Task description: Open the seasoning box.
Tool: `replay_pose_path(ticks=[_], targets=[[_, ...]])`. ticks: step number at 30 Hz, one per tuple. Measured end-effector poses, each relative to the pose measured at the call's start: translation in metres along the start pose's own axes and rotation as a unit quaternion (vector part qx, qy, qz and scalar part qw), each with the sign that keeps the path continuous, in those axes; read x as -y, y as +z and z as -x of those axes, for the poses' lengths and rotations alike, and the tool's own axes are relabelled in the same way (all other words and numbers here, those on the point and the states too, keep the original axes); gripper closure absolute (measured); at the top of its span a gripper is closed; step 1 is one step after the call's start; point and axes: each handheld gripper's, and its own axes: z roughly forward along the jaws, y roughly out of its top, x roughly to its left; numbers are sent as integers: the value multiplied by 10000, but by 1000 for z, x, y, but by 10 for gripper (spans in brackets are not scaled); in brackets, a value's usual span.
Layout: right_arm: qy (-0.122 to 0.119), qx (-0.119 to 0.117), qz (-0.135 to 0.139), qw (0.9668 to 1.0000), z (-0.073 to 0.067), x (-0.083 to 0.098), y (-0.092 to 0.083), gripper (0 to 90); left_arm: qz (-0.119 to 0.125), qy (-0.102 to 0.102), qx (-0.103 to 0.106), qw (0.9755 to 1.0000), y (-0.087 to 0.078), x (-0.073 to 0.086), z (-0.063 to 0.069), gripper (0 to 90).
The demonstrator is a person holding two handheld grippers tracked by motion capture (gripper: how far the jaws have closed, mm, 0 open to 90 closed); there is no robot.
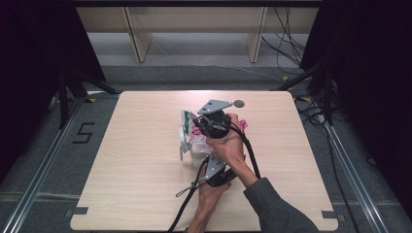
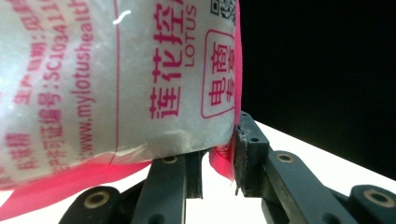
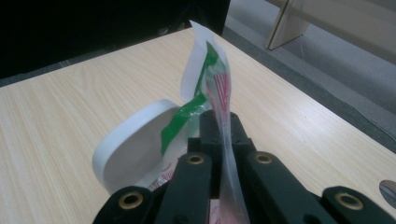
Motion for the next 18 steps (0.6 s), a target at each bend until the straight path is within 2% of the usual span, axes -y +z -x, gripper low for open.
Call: replay_pose_path(ticks=[1,2,3,5,8,10,14,15,18], targets=[[31,-48,-11,10000,1,-1,-1,900,4,-3,-5,10000,0,0,0,750],[-43,-21,72,10000,2,-1,-1,900,13,-6,-20,10000,0,0,0,750],[77,-20,74,9999,2,-1,-1,900,9,-8,1,10000,0,0,0,750],[-77,-56,-41,9999,2,-1,-1,900,-1,-8,-3,10000,0,0,1,750],[61,-6,75,10000,2,0,-1,900,-17,-8,16,10000,0,0,0,750],[-31,6,-28,10000,1,1,0,900,40,-35,-20,10000,1,0,2,749],[125,-26,-12,9999,0,0,-1,900,-2,-22,1,10000,0,0,1,750],[-64,10,12,10000,1,0,1,900,37,-46,-22,10000,0,0,1,749],[-84,-30,-37,10000,1,0,1,900,18,-51,-1,10000,0,0,1,749]])
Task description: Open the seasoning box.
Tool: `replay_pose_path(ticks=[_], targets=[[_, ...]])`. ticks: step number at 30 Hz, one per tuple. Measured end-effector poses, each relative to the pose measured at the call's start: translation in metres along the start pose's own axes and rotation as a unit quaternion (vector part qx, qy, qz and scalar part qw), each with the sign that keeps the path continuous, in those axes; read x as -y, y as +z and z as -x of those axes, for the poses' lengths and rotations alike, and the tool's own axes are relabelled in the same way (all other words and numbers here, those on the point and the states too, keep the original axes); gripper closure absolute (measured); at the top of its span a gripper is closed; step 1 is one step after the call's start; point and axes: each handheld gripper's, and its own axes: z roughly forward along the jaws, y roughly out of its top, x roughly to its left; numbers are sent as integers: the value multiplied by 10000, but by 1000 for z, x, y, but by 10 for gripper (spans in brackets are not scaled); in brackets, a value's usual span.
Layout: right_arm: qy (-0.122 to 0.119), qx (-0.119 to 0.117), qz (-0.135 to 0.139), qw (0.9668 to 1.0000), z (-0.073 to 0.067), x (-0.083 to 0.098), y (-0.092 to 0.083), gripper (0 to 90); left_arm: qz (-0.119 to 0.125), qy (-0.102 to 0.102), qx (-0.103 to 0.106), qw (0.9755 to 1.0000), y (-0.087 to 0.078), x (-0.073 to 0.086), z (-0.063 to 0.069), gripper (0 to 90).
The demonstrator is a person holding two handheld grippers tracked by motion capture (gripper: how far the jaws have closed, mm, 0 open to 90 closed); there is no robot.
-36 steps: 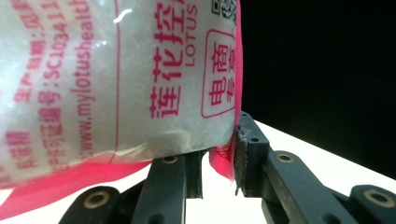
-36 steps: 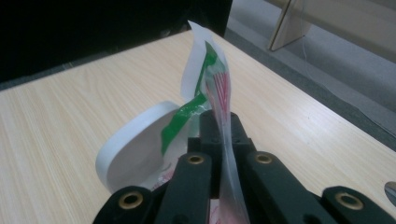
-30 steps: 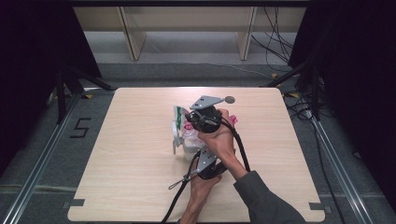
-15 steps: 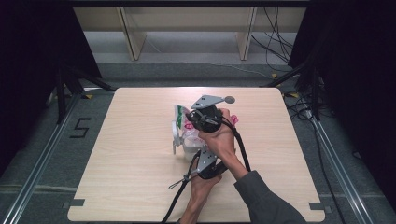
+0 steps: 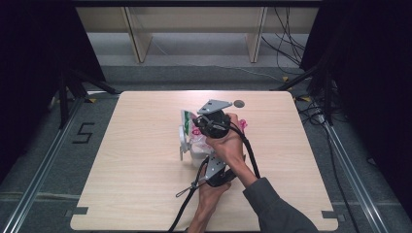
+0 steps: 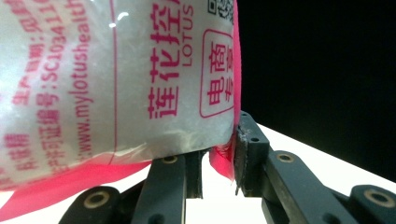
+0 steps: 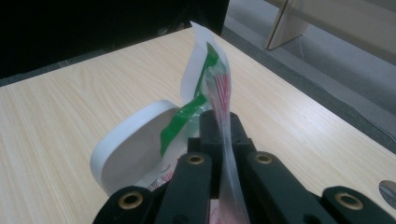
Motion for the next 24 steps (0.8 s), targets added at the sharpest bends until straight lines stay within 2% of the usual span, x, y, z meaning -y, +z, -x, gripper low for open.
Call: replay_pose_path(ticks=[5,6,8,10,11,13,14,15,16,17,19,23,24], targets=[[93,36,66,9999,-1,0,0,900,29,37,-78,10000,0,0,0,749],[117,-14,4,9999,-1,-1,-2,900,16,50,-24,10000,0,-1,1,749],[95,11,104,9999,-3,-1,-2,900,61,99,-36,9999,-1,-2,2,748],[61,-15,4,10000,-4,-2,-4,900,78,80,-3,9999,0,-2,3,748],[-91,58,25,9999,-4,-1,-2,900,75,73,15,9999,1,-1,3,749],[-85,36,-72,9999,-4,-1,-2,900,47,96,7,9999,0,-1,3,748],[-105,11,-32,9999,-3,-1,-2,900,67,99,-3,9999,1,-1,3,748],[4,60,27,10000,-3,-1,-2,900,64,89,-30,9999,1,-1,3,749],[-61,-3,-24,10000,-2,-1,-3,900,44,64,164,9998,3,-1,3,749],[6,52,8,10000,-3,0,-2,900,33,-144,233,9996,3,0,6,749],[-6,3,-41,10000,-2,-1,-2,900,8,-149,238,9996,3,0,5,749],[137,58,68,9999,0,-2,-1,900,5,-205,229,9995,3,1,2,750],[69,53,64,9999,1,-2,0,900,33,-226,192,9996,3,2,2,750]])
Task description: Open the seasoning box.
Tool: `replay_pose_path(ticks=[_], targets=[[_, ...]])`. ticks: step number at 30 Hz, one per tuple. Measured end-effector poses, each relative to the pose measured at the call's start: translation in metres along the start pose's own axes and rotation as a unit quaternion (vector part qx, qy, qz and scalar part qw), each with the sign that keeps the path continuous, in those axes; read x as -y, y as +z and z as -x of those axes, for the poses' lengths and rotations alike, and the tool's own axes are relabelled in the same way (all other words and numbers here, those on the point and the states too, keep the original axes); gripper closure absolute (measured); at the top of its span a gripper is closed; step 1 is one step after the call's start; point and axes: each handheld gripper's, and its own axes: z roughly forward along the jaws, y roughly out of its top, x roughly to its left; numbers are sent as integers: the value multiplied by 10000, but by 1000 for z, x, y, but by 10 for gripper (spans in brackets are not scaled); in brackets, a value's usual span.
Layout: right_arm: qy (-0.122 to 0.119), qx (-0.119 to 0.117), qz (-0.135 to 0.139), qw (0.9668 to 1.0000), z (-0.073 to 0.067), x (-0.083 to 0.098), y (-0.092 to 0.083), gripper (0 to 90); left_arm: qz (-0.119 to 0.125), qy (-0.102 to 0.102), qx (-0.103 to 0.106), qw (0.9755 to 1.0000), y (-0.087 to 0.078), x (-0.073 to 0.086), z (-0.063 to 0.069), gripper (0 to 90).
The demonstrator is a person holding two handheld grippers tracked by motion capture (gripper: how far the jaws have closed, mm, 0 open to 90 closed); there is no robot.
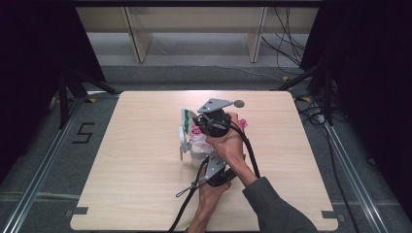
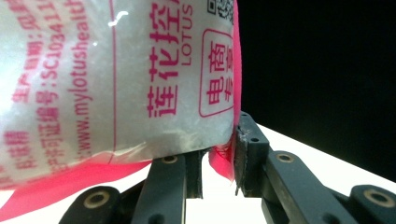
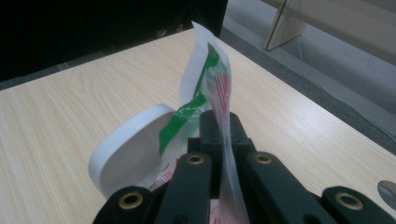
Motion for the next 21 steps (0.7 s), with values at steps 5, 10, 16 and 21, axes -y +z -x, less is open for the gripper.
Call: replay_pose_path(ticks=[5,10,16,21], targets=[[-2,11,-104,9999,-1,-1,3,900,-13,-66,23,10000,-1,0,-2,750],[44,-6,-68,10000,-1,-2,2,900,-32,-69,8,10000,-1,0,-3,750],[59,-1,-45,10000,2,-2,2,900,-55,-51,4,10000,-1,0,-4,750],[59,33,-65,10000,1,-2,2,900,-51,-66,11,10000,-1,0,-3,750]])
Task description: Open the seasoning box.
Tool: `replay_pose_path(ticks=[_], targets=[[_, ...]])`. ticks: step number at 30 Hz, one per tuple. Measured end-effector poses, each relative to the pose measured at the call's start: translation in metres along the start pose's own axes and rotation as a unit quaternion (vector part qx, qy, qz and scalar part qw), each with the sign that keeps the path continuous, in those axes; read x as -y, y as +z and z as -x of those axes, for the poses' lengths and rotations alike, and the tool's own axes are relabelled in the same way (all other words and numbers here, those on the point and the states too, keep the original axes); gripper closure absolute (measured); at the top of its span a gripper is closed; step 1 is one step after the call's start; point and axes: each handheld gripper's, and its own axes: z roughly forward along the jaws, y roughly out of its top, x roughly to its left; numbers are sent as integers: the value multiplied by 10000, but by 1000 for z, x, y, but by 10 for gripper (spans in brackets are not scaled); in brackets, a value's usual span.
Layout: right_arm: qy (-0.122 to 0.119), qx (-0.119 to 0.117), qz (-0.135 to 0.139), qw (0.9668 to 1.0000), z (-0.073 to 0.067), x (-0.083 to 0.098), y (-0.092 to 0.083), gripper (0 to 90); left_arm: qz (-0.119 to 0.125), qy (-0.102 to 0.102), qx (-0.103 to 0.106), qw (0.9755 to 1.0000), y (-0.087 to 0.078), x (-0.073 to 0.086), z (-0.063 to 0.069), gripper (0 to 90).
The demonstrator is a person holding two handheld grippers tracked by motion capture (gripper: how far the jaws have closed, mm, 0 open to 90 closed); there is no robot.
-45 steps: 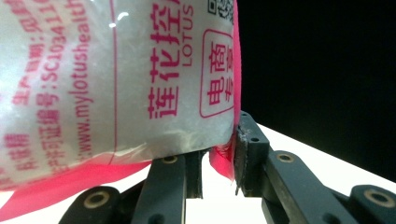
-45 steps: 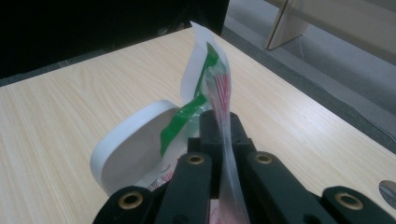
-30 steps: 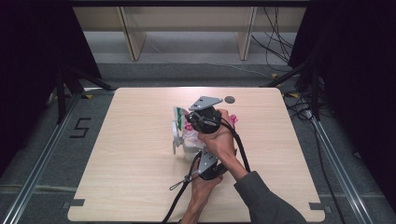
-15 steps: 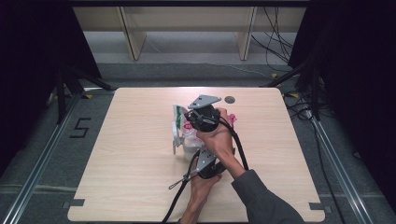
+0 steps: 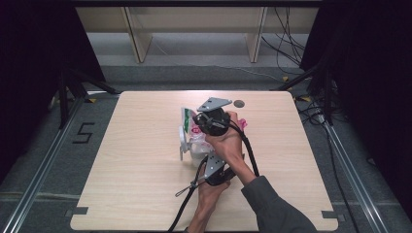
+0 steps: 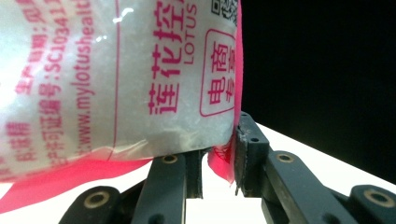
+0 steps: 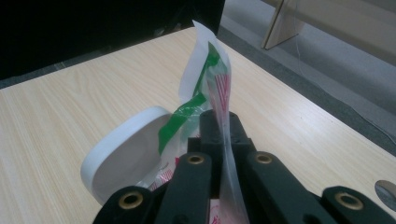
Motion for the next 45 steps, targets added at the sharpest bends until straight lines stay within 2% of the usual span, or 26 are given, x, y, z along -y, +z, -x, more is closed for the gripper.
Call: replay_pose_path(ticks=[2,3,6,8,9,12,15,16,17,18,20,31,35,36,37,38,39,41,42,44,45], targets=[[-12,-58,6,10000,1,0,-1,900,4,7,-4,10000,-1,-1,0,750],[83,-74,24,9999,0,-1,-1,900,1,9,1,10000,-1,-1,-1,751],[-15,-49,-32,10000,-1,0,1,900,11,3,-4,10000,0,0,0,750],[-12,-60,-39,10000,-1,0,0,900,21,-11,-7,10000,-1,0,0,750],[7,-35,66,10000,-1,0,2,900,27,-14,-9,10000,-1,0,0,750],[-5,-67,-27,10000,-2,-1,1,900,72,-38,-17,10000,-1,0,0,750],[-38,-64,-2,10000,-3,-1,2,900,65,-19,-23,10000,-1,-1,0,750],[22,-102,-1,9999,-3,-2,1,900,74,3,-43,10000,-2,-1,-1,750],[-70,-55,94,9999,-2,-2,2,900,84,-26,-23,10000,-2,-1,-1,750],[5,-62,48,10000,-3,-2,2,900,91,-62,-12,9999,-1,-1,-1,751],[-72,-70,-58,9999,-4,-2,3,900,94,-42,-21,9999,-1,-1,-1,750],[-36,-59,21,10000,-5,-3,5,900,143,-68,-26,9999,-3,-1,-1,750],[-105,-54,-19,9999,-6,-3,6,900,141,-87,-18,9999,-3,-2,0,750],[-97,-68,-118,9999,-7,-3,6,900,143,-86,-21,9999,-3,-2,0,750],[-171,-83,-98,9998,-6,-4,6,900,145,-81,-18,9999,-3,-2,0,750],[-102,-66,-62,9999,-6,-4,6,900,147,-70,-28,9999,-3,-2,0,750],[-159,-104,-57,9998,-4,-4,5,900,144,-59,-39,9999,-3,-2,-1,751],[-45,-118,-42,9999,-4,-5,3,900,135,-60,-42,9999,-3,-2,-1,751],[-107,-111,-22,9999,-3,-5,4,900,142,-62,-27,9999,-3,-2,0,751],[-50,-71,-63,9999,-4,-4,4,900,126,-63,-12,9999,-2,-2,0,751],[-160,-78,-84,9998,-4,-4,6,900,122,-72,-15,9999,-2,-1,0,750]])
